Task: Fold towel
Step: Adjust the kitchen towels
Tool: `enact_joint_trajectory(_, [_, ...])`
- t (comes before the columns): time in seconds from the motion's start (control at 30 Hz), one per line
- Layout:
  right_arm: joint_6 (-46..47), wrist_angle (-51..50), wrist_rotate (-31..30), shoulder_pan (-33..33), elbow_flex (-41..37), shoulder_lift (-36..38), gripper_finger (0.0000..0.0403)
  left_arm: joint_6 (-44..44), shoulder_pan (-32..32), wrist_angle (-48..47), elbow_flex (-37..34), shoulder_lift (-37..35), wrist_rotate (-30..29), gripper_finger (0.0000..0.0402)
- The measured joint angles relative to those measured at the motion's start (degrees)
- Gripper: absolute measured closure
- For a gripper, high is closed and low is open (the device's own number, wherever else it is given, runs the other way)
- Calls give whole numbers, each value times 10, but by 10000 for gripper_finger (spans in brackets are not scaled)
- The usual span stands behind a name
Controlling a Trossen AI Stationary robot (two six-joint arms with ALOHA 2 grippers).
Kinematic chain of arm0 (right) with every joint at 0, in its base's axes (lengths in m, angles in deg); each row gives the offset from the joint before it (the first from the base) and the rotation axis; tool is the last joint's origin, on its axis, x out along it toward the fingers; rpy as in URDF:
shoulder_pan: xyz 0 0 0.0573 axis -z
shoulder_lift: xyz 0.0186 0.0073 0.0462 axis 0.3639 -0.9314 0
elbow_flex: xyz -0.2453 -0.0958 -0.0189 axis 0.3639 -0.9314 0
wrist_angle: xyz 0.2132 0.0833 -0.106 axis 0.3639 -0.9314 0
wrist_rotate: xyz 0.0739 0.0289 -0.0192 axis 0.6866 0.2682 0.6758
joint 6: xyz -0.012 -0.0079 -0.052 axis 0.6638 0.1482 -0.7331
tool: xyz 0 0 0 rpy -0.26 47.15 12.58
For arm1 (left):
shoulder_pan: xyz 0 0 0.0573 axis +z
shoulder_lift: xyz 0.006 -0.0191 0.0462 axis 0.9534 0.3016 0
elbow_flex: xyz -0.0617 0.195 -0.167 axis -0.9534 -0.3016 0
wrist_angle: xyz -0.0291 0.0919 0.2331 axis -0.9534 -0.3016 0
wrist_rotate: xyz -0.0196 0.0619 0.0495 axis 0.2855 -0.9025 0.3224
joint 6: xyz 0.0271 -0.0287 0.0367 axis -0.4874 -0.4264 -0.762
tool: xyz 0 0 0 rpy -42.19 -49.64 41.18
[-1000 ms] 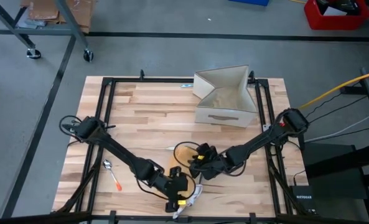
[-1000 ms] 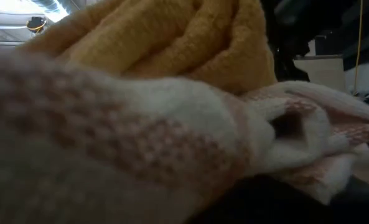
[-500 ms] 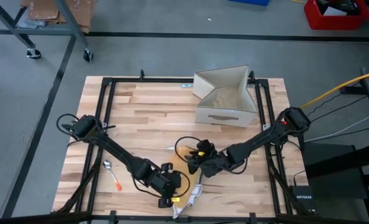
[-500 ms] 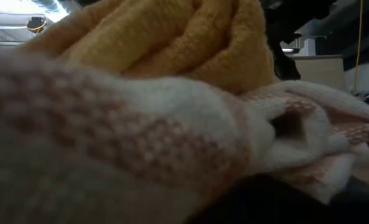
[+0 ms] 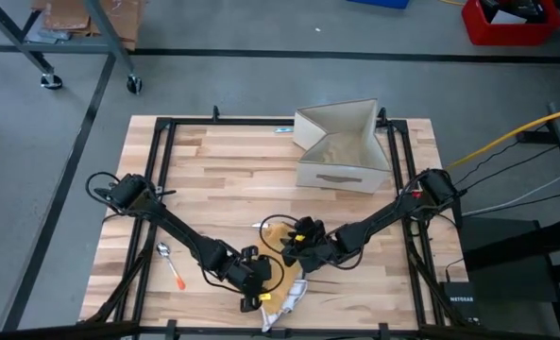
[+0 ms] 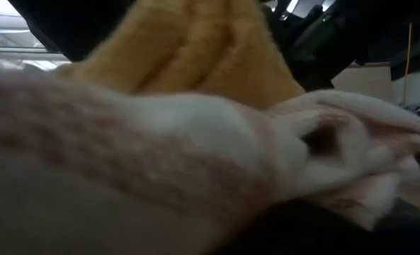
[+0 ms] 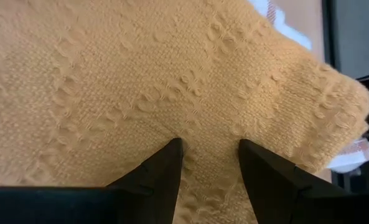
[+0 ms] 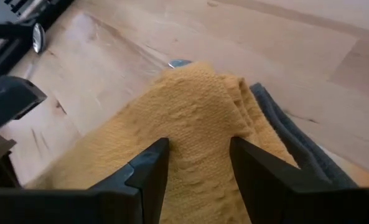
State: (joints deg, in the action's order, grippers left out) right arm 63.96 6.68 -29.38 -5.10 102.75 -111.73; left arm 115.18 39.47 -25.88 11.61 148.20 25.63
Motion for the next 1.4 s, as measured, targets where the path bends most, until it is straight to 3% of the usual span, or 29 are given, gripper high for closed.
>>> enact_joint_trajectory(0.43, [-1, 1, -1, 2, 0, -5, 226, 27, 0, 82, -38, -8, 4, 247])
enact_joint_trajectory(0.7, [-82, 10, 3, 2, 0, 72, 226, 9, 1, 81, -38, -89, 18, 247])
enact_joint_trajectory(0.9, [-106, 1, 113, 2, 0, 130, 226, 15, 1, 8, -37, -142, 17, 247])
enact_joint_trajectory(1.13, [-105, 4, 279, 2, 0, 130, 226, 89, 0, -91, -37, -146, 20, 247])
enact_joint_trajectory(1.4, [-58, 2, 345, 2, 0, 129, 226, 144, 5, -172, -37, -146, 46, 236])
